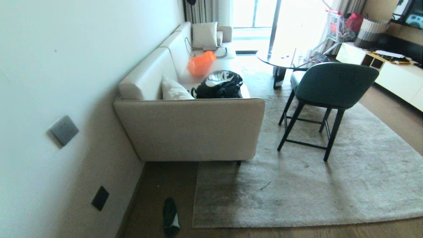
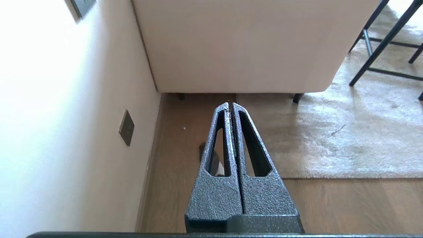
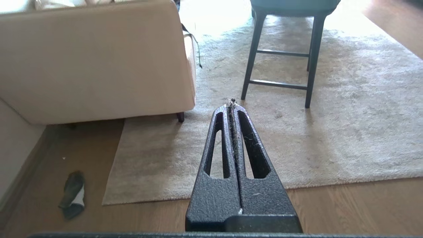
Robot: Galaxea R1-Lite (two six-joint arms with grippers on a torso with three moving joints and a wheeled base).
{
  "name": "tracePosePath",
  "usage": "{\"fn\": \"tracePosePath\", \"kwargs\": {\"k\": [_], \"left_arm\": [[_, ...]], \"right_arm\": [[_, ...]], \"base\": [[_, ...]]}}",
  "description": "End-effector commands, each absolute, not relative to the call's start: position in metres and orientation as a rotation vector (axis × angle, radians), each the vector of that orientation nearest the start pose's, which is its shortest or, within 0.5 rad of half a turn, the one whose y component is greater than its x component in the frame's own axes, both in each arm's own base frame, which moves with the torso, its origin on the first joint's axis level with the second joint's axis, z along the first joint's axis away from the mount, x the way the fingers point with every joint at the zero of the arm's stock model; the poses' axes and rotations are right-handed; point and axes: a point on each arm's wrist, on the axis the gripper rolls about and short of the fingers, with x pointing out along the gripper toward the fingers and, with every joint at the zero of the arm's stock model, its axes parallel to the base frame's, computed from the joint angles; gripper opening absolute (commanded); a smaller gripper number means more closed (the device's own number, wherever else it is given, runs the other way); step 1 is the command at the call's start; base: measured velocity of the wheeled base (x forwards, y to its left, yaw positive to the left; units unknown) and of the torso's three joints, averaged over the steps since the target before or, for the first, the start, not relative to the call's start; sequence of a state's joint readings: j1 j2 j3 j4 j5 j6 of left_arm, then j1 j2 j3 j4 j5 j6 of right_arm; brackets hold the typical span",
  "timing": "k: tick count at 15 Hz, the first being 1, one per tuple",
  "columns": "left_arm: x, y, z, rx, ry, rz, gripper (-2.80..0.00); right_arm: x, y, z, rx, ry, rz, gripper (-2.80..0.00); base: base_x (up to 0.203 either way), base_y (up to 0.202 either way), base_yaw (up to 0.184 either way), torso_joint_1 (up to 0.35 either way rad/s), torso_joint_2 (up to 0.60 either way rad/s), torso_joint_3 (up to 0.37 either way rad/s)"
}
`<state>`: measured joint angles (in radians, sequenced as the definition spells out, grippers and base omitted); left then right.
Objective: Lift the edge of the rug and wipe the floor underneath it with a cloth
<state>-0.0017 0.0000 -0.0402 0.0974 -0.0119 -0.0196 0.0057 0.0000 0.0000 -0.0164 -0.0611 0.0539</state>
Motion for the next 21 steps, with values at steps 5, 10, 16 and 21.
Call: {"fn": "tracePosePath", "kwargs": {"k": [5,10,16,21], "left_arm": [[-0.0261,-0.0002,0.0764,-0.020,0.058,-0.013,-2.80],[-0.0261,-0.0002,0.0764,-0.020,0.058,-0.013,-2.80],[-0.0261,-0.0002,0.0764,-0.020,0.058,-0.013,-2.80],[-0.0261,-0.0002,0.0764,-0.020,0.058,-0.013,-2.80]], "right_arm": [[-0.0228,-0.0015,0.0771,0.053,-0.017,-0.055,-2.80],[-0.0228,-0.0015,0.0771,0.051,-0.017,-0.055,-2.80],[-0.0228,-0.0015,0.0771,0.051,-0.017,-0.055,-2.80],[-0.0228,-0.0015,0.0771,0.051,-0.017,-0.055,-2.80]], "base": [[0.000,0.000,0.000,0.165,-0.52,-0.360],[0.000,0.000,0.000,0.199,-0.56,-0.363],[0.000,0.000,0.000,0.205,-0.51,-0.314],[0.000,0.000,0.000,0.153,-0.36,-0.209]]}}
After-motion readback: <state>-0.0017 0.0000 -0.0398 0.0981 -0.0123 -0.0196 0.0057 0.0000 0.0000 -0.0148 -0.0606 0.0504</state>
